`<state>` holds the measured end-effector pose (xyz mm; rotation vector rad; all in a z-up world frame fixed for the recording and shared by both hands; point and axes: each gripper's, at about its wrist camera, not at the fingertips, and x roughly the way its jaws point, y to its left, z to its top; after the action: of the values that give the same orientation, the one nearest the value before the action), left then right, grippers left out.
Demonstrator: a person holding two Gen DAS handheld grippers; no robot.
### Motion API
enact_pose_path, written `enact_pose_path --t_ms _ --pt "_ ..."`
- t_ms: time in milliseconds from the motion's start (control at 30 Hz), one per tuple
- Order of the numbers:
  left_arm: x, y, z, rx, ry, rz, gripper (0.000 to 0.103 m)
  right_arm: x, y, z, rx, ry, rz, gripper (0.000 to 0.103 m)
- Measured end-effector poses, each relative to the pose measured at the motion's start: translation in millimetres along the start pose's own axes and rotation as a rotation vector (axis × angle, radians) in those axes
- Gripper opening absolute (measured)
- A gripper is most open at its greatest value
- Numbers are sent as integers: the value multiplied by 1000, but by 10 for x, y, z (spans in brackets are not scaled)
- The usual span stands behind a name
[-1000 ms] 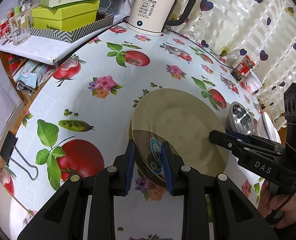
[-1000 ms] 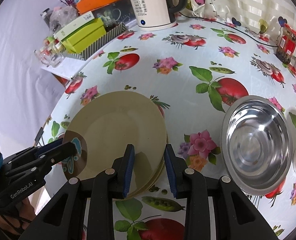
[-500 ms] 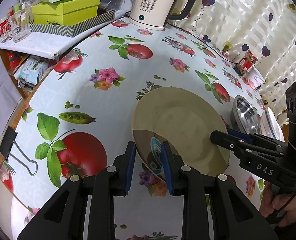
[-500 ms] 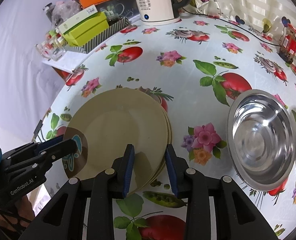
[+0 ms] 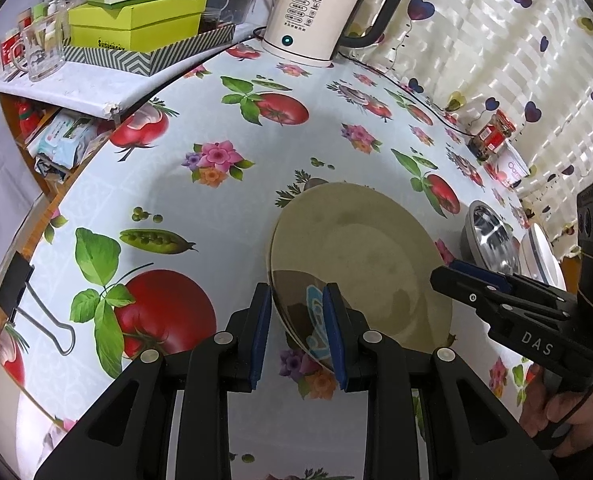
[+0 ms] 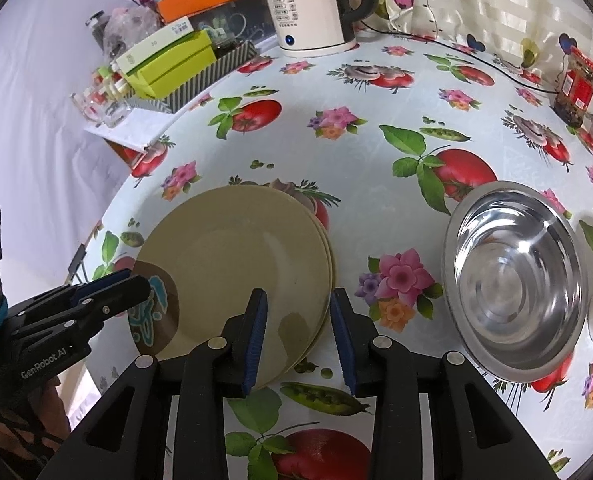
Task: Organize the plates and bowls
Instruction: 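Lower the beige plate onto the stack and open both grippers, then move both grippers to the steel bowl and grasp its rim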
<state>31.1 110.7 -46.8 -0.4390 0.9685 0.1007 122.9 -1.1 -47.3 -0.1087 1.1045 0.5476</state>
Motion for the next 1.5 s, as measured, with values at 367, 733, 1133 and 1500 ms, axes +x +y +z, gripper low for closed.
enact_pose_path --t_ms 367,733,1133,1500 --pt "8 -6 -4 1 5 -11 28 16 36 -23 -16 1 -18 32" --pt "-147 -109 108 18 -40 -23 28 -226 36 -28 -28 -53 -21 32" --pt "-224 -634 199 115 -61 -107 28 -651 -203 -158 9 -142 -58 32" --pt "-128 -1129 196 195 -38 -169 28 -882 -564 -338 89 -189 -100 32"
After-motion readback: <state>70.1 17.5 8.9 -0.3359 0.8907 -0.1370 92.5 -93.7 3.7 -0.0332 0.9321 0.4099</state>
